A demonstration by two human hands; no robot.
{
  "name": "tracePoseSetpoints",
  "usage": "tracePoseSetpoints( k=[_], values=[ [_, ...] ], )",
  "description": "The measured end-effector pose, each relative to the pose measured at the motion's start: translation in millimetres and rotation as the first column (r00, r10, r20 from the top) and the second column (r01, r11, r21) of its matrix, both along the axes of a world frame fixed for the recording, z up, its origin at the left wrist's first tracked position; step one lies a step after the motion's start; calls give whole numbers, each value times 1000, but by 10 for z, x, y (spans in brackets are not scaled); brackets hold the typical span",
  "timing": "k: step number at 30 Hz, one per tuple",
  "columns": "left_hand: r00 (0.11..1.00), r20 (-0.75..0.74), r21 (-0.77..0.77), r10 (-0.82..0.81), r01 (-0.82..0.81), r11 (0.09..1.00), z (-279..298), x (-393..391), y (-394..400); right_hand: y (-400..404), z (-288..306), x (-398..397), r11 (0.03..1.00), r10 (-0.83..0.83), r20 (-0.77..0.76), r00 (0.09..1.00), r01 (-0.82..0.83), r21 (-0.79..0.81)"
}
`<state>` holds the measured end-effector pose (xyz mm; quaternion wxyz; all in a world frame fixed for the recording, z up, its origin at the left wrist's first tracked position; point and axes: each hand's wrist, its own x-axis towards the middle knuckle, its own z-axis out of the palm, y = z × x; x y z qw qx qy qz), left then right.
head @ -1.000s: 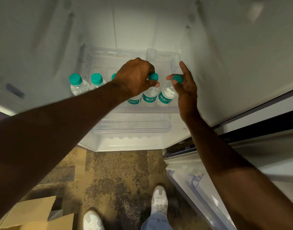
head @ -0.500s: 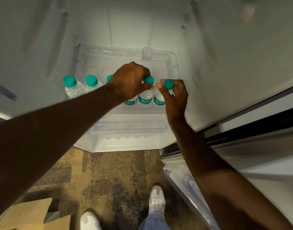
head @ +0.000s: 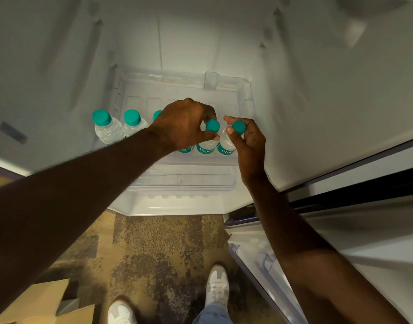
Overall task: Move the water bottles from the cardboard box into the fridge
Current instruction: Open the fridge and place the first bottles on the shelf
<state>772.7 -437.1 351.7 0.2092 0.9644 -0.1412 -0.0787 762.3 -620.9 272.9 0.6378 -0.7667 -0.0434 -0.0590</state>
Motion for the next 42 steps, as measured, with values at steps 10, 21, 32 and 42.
tracePoseSetpoints(
  k=[10, 21, 32, 42],
  values=[
    [999, -50, -25, 18, -19, 999, 25, 3, 19, -56, -1, 6, 994, 111, -9, 994, -111, 0],
    [997, 31, -121, 74, -70, 990, 183, -185, 90, 8, 62, -41, 997, 42, -46, 998, -38, 69],
    [924, 341, -361, 173, -42, 932, 100, -911, 155, 148, 277, -437, 986, -150, 146, 978, 159, -56],
    [891, 326, -532, 317, -104, 840, -271, -1854, 561, 597, 173, -1227, 969, -189, 308, 933, 228, -97]
  ],
)
